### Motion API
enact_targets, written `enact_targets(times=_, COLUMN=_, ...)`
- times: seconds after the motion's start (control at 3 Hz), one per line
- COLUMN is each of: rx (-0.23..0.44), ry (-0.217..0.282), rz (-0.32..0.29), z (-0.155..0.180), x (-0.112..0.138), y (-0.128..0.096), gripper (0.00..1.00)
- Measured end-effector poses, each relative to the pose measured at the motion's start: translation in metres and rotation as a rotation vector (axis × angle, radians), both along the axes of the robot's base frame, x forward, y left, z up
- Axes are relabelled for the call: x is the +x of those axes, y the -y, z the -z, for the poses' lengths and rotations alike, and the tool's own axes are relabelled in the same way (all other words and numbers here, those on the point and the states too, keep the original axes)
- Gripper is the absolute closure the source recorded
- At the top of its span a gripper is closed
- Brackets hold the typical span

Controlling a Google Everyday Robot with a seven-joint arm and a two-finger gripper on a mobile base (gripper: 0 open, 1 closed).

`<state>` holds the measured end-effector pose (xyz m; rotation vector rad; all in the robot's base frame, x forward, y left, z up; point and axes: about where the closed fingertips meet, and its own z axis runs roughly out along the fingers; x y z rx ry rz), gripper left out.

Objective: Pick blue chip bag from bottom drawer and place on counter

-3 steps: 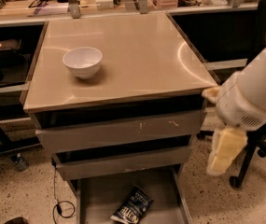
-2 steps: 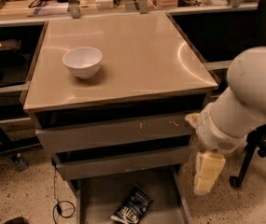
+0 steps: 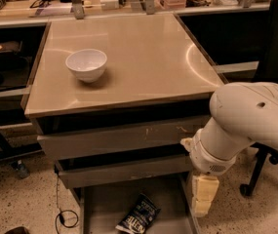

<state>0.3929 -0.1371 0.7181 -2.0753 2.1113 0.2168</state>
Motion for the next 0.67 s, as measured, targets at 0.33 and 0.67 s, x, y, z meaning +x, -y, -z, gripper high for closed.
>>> enact_targets(times=0.33, rx=0.031, ry=-0.005, rz=-0.014, z=0.031, x=0.006, y=-0.011, gripper=0.0)
enact_targets(times=0.67, rx=0.061, ry=-0.021, rz=-0.04, z=0.091, x=0.024, y=-0.025, gripper=0.0)
